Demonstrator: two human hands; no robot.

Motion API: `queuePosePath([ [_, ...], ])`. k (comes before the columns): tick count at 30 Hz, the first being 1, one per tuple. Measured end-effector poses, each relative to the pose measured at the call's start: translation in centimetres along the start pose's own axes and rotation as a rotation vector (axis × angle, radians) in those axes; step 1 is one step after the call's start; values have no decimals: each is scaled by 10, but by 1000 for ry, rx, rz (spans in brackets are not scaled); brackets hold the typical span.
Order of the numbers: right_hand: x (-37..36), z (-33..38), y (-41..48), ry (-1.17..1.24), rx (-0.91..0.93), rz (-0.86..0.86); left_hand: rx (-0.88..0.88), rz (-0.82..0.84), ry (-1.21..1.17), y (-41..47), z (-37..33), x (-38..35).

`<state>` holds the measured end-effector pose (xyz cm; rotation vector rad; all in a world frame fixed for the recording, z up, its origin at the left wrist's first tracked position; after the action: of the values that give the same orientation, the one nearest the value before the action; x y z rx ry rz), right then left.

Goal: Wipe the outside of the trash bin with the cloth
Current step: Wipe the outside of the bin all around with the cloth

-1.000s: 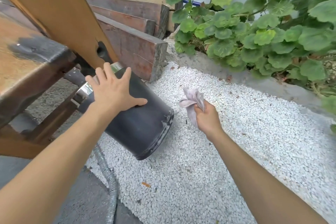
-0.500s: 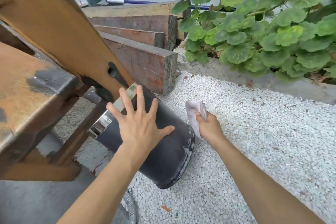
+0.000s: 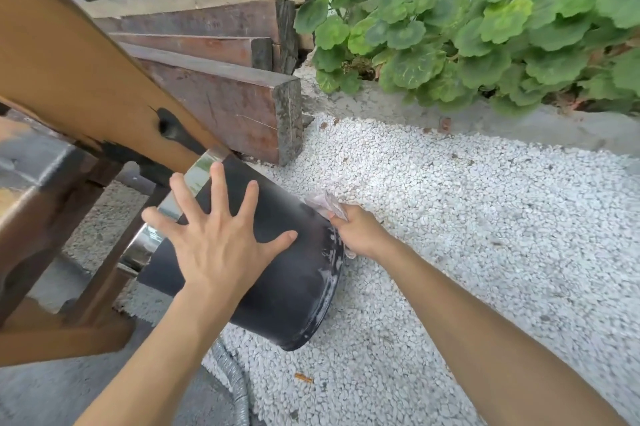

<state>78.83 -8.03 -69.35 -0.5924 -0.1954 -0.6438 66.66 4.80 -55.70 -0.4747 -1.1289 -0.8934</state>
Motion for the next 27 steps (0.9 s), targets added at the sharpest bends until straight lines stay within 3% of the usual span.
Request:
queuePosePath([
  [5, -11, -14, -38, 40, 49, -107, -3, 3, -19, 5, 1, 0],
  [8, -32, -16, -77, 34, 144, -260, -8, 17, -23, 7, 4, -1],
  [18, -157, -22, -177, -21, 435, -455, -26, 45, -44, 6, 5, 0],
  [27, -138, -25, -152, 204, 370, -594, -20, 6, -82, 4, 13, -6],
])
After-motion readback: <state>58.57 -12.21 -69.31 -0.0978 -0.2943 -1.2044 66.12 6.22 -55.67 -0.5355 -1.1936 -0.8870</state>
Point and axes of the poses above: each hand's wrist, its own y-axis towards the middle knuckle, its own x-axis out of the back of the hand, z = x × y, the point moved 3 cm from there along y, towards the middle knuckle, and after that the axes turned 8 degrees about -y, right-handed, at the moved point
